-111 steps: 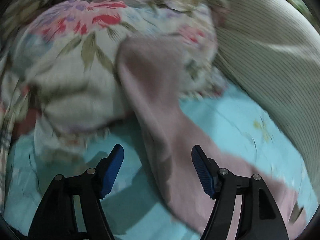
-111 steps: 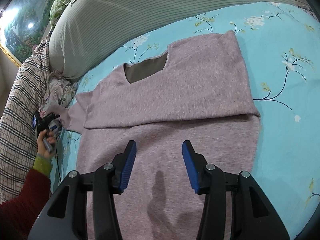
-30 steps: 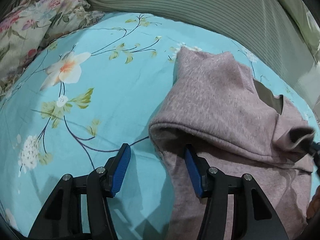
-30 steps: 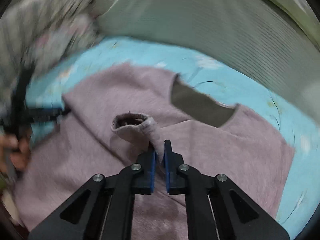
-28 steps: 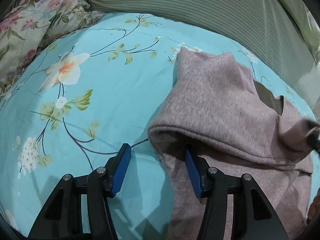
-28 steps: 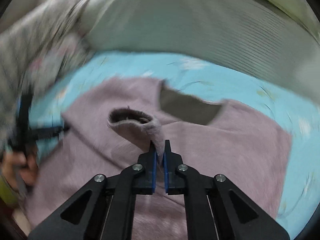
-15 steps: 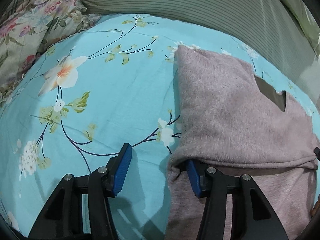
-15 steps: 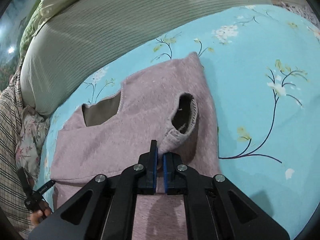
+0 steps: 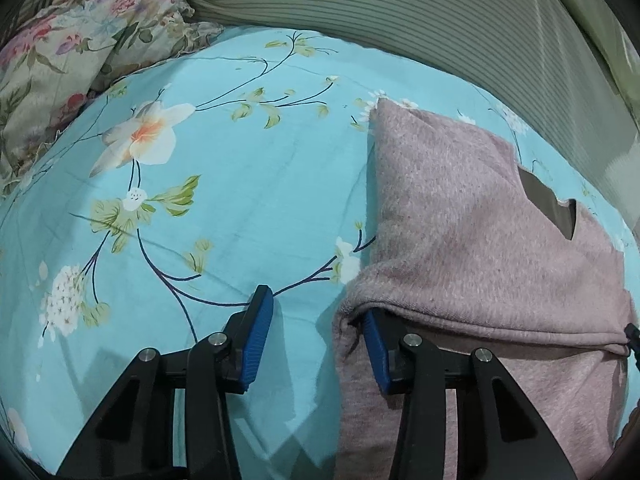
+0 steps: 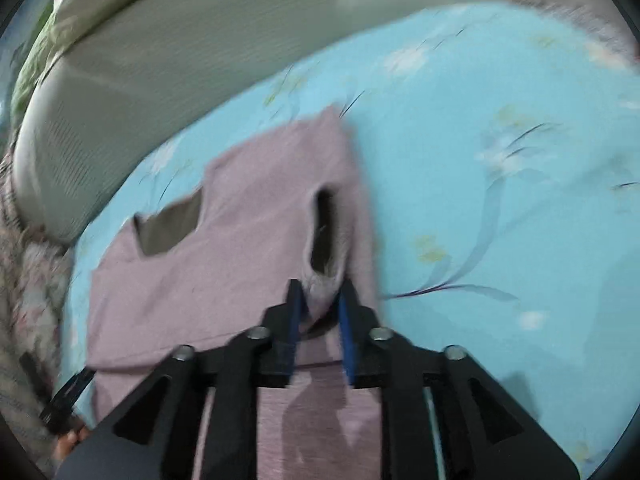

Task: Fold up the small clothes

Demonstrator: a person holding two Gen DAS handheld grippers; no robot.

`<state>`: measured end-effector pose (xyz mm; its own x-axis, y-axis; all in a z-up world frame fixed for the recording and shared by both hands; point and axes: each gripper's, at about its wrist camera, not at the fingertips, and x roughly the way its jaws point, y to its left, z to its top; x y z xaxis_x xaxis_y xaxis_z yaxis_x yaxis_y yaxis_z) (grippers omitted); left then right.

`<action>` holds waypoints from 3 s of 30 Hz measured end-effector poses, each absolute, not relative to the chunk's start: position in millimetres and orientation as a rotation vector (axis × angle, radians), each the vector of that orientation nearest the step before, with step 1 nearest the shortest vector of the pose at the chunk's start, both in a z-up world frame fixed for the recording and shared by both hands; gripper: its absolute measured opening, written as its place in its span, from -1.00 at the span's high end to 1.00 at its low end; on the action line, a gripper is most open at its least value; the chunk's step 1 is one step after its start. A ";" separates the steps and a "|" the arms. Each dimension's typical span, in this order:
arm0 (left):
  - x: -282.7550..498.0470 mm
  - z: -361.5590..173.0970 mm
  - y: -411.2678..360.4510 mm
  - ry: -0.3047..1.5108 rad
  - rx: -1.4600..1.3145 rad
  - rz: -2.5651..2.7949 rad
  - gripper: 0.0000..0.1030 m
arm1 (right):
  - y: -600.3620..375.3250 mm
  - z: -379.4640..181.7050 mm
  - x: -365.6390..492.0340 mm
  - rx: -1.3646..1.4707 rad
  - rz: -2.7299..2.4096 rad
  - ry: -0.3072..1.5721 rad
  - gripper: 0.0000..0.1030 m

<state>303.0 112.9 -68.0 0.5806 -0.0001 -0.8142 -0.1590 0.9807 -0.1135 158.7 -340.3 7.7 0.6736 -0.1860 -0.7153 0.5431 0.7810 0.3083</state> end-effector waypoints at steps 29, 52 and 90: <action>179.2 -59.0 108.3 1.058 -0.112 -0.138 0.13 | -317.2 19.3 50.3 0.533 -0.091 0.860 -0.23; -13.6 -85.4 110.2 1.207 -0.025 -0.252 0.12 | -248.1 -40.9 -91.0 0.348 0.193 1.074 -0.37; -11.1 12.3 169.8 0.809 -0.453 -0.589 0.94 | -294.0 21.1 -112.0 0.764 0.512 0.598 0.86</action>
<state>-11.1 169.8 12.3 0.5478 -0.6426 -0.5356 0.3119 0.7510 -0.5820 -112.0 -294.0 21.1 0.7197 0.6220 -0.3086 -0.2092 0.6180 0.7578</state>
